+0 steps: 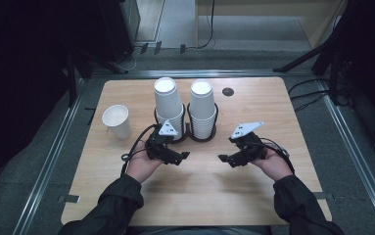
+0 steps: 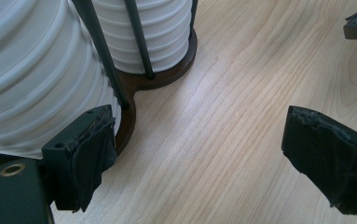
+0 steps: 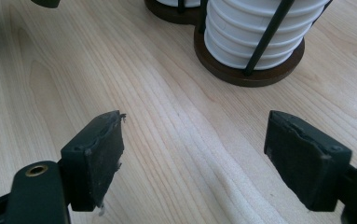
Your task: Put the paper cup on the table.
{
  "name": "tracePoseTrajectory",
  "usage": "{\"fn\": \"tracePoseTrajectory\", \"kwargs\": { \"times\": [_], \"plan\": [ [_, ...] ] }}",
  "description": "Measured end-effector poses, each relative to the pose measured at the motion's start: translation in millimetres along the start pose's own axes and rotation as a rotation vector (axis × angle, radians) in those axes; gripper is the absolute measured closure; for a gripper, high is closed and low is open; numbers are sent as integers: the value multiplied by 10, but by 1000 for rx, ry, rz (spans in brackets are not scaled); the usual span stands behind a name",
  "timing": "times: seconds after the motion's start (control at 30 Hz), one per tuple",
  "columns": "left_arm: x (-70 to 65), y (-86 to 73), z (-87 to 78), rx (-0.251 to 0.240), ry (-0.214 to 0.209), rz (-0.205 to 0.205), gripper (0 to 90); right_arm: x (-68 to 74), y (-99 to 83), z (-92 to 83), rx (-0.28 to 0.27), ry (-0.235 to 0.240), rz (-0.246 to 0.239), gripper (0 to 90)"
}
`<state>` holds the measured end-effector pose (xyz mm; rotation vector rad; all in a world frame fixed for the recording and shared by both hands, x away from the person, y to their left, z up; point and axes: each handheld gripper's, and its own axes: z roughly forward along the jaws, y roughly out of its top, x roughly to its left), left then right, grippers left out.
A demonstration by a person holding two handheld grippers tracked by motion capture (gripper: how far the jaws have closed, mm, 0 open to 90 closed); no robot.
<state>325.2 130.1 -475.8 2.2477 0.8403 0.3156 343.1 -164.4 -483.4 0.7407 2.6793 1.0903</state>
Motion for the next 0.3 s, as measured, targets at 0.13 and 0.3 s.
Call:
{"fn": "tracePoseTrajectory", "kwargs": {
  "times": [0.13,0.3],
  "plan": [
    [5,-4,2,1,-1,-2,99,1,-2,1,4,0,-5,199],
    [15,-7,-9,-3,5,-2,99,-6,-1,-5,0,-2,-6,198]
  ]
}}
